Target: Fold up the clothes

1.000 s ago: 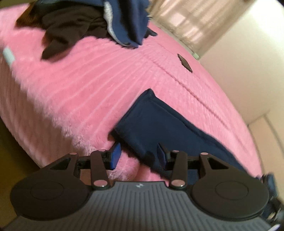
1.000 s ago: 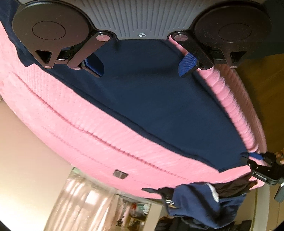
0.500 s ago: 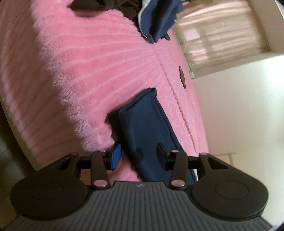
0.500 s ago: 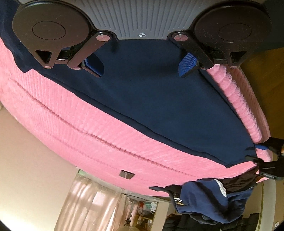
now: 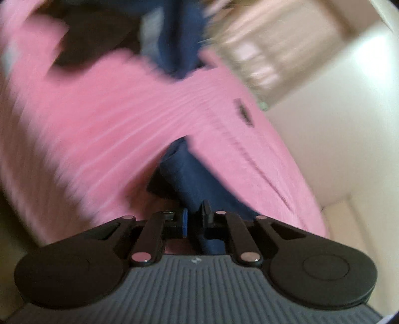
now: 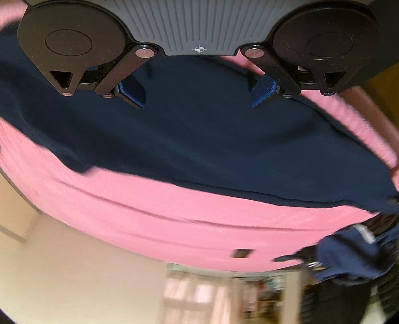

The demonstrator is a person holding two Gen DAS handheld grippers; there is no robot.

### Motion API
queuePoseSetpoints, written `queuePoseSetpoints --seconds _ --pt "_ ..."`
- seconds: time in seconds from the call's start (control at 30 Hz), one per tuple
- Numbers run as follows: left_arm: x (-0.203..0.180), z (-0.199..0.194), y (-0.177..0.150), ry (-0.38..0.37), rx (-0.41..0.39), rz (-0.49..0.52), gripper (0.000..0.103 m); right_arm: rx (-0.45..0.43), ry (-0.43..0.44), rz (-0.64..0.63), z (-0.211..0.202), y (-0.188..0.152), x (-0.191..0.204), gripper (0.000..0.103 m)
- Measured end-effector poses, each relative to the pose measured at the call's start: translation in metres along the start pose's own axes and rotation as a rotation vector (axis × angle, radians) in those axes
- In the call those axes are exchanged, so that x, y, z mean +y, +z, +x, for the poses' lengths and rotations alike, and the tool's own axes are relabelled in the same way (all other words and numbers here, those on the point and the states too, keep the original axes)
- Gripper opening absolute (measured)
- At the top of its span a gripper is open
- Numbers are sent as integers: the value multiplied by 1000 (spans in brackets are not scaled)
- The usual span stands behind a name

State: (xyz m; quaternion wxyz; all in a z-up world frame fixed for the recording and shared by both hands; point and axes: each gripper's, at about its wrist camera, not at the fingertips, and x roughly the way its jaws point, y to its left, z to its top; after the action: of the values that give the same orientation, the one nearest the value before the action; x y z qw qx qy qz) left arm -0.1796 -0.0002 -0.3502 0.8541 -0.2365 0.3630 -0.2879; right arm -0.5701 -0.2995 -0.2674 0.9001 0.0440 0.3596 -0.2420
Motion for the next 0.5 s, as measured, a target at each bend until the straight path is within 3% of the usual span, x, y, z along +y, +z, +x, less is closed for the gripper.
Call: queuePoseSetpoints --seconds 0.1,0.2,0.37,0.43,0.5 --pt "-86 -10 2 -70 -53 291 6 -12 -65 109 -16 -16 -31 93" --pt "-181 -17 -22 -176 -71 599 6 -37 -123 203 -36 -31 -57 93" --pt "-316 8 -142 -380 43 1050 7 -75 -185 304 -70 -60 -90 93" --pt "-343 35 -205 -395 124 1217 7 -76 -205 330 -83 -72 -99 93" --pt "-357 63 -261 -365 227 1345 8 -67 -225 359 -95 -84 -110 93"
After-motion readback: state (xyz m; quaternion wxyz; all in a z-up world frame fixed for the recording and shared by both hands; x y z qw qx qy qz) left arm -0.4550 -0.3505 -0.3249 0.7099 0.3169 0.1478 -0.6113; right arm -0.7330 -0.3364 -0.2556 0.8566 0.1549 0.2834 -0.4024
